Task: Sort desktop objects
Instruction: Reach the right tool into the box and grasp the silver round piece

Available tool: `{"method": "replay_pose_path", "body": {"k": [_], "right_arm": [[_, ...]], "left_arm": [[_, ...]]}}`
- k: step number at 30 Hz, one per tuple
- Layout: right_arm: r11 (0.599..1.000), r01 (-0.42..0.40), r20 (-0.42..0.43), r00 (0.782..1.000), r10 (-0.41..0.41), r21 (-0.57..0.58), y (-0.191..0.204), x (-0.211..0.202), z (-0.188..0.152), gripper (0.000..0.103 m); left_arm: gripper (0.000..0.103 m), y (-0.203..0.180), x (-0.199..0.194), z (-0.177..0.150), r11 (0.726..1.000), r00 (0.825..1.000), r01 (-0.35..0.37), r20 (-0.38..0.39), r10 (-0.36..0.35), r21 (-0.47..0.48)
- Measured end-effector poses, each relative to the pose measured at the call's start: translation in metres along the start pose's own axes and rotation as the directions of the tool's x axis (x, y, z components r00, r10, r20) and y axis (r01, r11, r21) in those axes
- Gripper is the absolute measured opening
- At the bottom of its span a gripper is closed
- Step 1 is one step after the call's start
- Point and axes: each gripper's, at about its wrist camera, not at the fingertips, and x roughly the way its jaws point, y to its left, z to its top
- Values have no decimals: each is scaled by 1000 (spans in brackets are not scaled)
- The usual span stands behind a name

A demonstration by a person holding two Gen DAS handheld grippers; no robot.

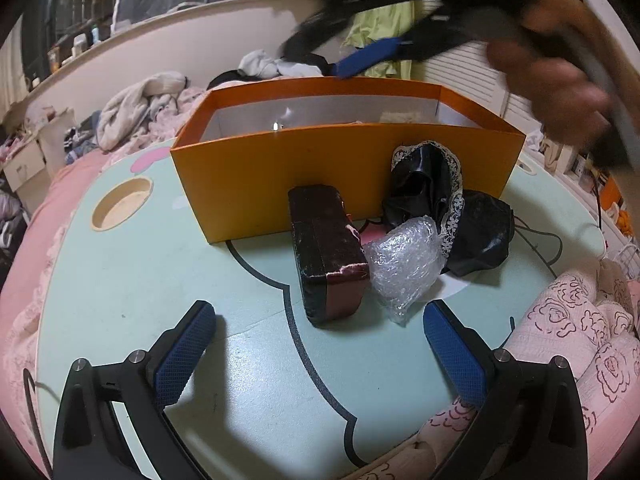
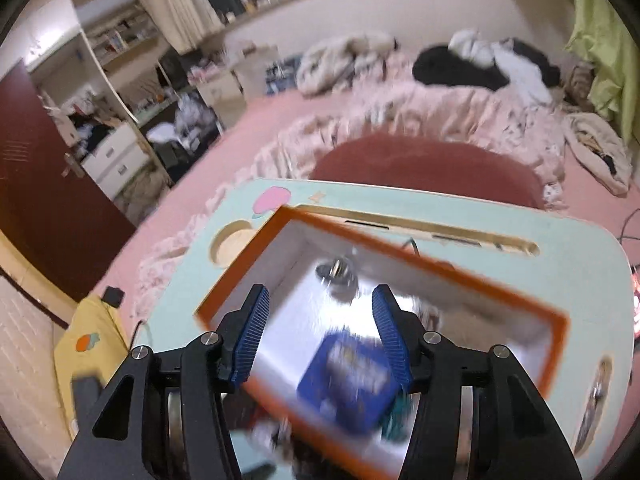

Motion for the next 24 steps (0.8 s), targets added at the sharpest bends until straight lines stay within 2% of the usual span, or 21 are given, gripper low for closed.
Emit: {"method": "replay_pose_path", "body": {"k": [4,7,9,10,11,12,15,18,20,22,24], "right_arm": [[997,70,-113,991,-75,-41,8,44,18,55],[996,71,-189,979,-80,-51,9,67,17,55],[992,109,-230,966,-120,-58,6,81,15,55],[990,129,-248,959,-139,-56,4,87,14,52],[991,125,-281,951,-130,-36,0,92,13,39],[991,132,-276,951,-137,-38,1,92,14,34],[990,136,-274,951,-144,-48,1,89,13,31],[995,93,-214,972,-97,-25,0,73,11,31],[999,21,-107,994,-24,-36,9,44,7,31],[997,-34,-14,999,33,-65,16,12,-5,31],[991,-67,70,995,75,-113,22,-23,-26,31]], "left_arm": [[103,-2,1,0,1000,1000,1,3,-1,-1],[103,-2,1,0,1000,1000,1,4,-1,-2],[103,-3,1,1,1000,1000,1,7,-1,-2],[103,-3,2,1,1000,1000,1,6,-1,-2],[103,-4,1,1,1000,1000,2,8,-2,-2],[103,-4,2,1,1000,1000,2,9,-2,-3],[103,-4,2,2,1000,1000,1,9,-1,-2],[103,-3,2,2,1000,1000,0,9,0,-2],[103,-4,2,2,1000,1000,0,10,0,-2],[103,-5,2,1,1000,1000,0,10,0,-2],[103,-5,2,2,1000,1000,-1,10,1,-1]]}}
